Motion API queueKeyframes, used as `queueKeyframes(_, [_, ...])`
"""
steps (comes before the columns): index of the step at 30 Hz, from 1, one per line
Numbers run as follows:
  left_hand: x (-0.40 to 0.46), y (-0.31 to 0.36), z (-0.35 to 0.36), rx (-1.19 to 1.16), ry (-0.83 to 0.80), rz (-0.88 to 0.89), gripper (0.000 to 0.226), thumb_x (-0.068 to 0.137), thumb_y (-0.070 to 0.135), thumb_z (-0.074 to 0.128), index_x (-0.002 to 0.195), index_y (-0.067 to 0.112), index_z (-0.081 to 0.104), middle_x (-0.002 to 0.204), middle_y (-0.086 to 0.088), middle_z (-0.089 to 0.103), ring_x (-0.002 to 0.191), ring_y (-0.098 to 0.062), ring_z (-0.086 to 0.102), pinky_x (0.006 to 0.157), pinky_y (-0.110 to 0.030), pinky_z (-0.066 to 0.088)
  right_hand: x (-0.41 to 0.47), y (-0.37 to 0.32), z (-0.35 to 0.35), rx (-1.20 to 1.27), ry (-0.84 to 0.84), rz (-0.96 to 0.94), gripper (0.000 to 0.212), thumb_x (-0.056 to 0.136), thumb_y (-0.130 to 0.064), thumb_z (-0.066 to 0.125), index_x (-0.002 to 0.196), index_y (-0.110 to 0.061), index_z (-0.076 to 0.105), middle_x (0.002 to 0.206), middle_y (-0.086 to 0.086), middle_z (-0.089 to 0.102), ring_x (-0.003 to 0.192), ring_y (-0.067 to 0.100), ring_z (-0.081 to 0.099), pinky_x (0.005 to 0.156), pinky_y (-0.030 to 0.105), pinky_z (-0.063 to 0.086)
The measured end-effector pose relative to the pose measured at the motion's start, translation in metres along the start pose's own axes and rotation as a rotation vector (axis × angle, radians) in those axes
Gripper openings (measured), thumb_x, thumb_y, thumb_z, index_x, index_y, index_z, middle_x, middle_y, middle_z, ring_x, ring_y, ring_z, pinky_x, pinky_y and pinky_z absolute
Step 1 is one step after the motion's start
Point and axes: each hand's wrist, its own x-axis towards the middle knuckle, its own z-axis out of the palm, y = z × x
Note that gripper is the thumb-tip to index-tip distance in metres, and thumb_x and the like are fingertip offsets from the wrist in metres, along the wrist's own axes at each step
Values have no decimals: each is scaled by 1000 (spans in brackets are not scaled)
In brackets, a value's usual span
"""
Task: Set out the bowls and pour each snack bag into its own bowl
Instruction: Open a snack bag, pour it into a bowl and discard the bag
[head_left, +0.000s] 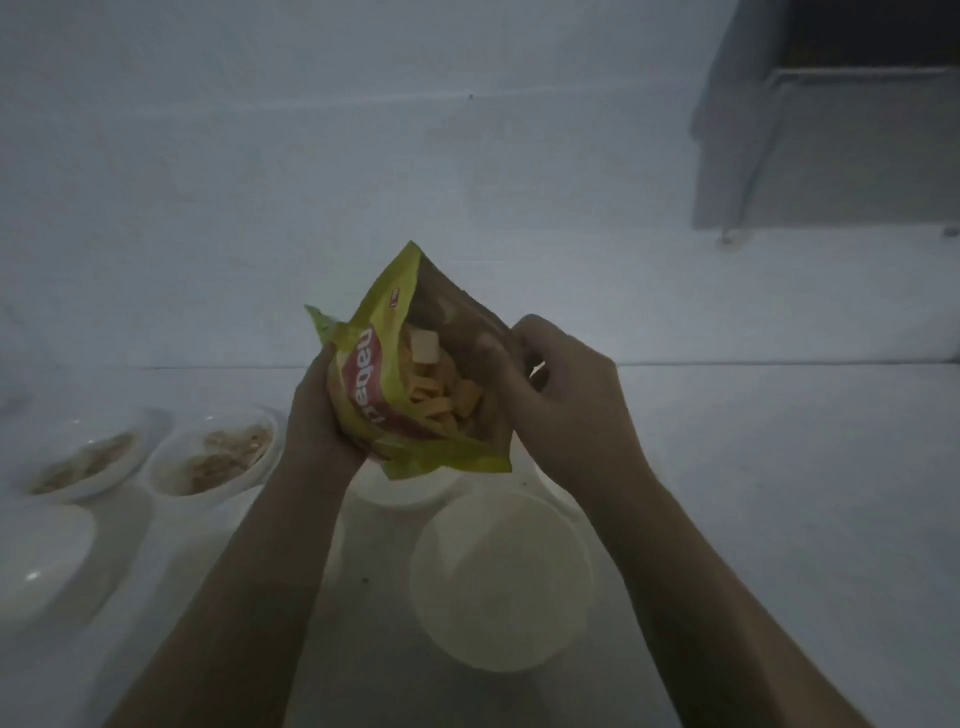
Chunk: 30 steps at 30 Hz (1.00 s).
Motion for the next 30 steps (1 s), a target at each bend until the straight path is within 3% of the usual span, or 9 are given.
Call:
queueKeyframes(3, [3, 21, -37, 53, 77, 33, 59, 98, 53, 43, 144, 16, 46, 150, -16, 43, 136, -41, 43, 110, -63, 32, 20, -12, 37, -87, -50, -44, 39, 102, -44, 45, 68, -27, 54, 65, -8, 57, 61, 9, 54, 54, 24, 38])
queueKeyframes(6, [6, 38, -63, 108, 179, 66, 55, 96, 51, 46, 138, 16, 55, 141, -15, 55, 126, -38, 54, 105, -60, 41, 33, -18, 67, -204, -88, -49, 35, 103, -38, 45, 76, -24, 62, 68, -6, 58, 60, 8, 52, 56, 22, 35])
queueKeyframes(11, [18, 64, -92, 114, 281, 70, 49, 97, 48, 47, 128, 15, 63, 122, -11, 68, 110, -32, 66, 97, -53, 50, 37, -22, 116, -187, -3, 49, 49, 104, -35, 46, 56, -26, 39, 56, -6, 43, 53, 10, 41, 50, 28, 28])
queueKeyframes(17, [36, 74, -123, 150, 414, 91, 51, 82, 54, 64, 116, 16, 71, 112, -9, 73, 102, -32, 70, 91, -57, 52, 33, -18, 142, -260, -13, 56, 35, 104, -31, 44, 81, -11, 61, 77, 2, 63, 72, 22, 58, 66, 40, 51])
queueKeyframes(21, [44, 77, -121, 192, 545, 148, 32, 88, 47, 62, 93, 16, 71, 95, -6, 74, 83, -25, 71, 75, -41, 59, 40, -29, 147, -113, -46, 151, 27, 106, -31, 40, 104, -17, 62, 93, -3, 67, 85, 16, 58, 70, 18, 43])
queueKeyframes(25, [56, 76, -122, 257, 559, 222, 31, 92, 47, 57, 80, 20, 67, 92, -5, 70, 81, -22, 68, 74, -36, 57, 51, -39, 153, -29, -114, 207, 37, 107, -39, 34, 125, -21, 61, 114, -1, 67, 105, 18, 60, 88, 31, 47])
queueKeyframes(27, [60, 77, -123, 337, 564, 259, 34, 93, 47, 55, 80, 19, 67, 97, -8, 70, 86, -25, 68, 76, -36, 55, 59, -39, 159, -51, -78, 201, 36, 106, -39, 35, 123, -21, 62, 111, 4, 70, 101, 21, 62, 87, 33, 49])
queueKeyframes(30, [65, 78, -122, 452, 557, 321, 39, 94, 47, 52, 78, 16, 68, 94, -9, 70, 90, -28, 68, 82, -41, 57, 70, -31, 166, -122, 16, 185, 31, 105, -32, 40, 103, -17, 66, 91, 5, 70, 85, 21, 63, 75, 33, 48])
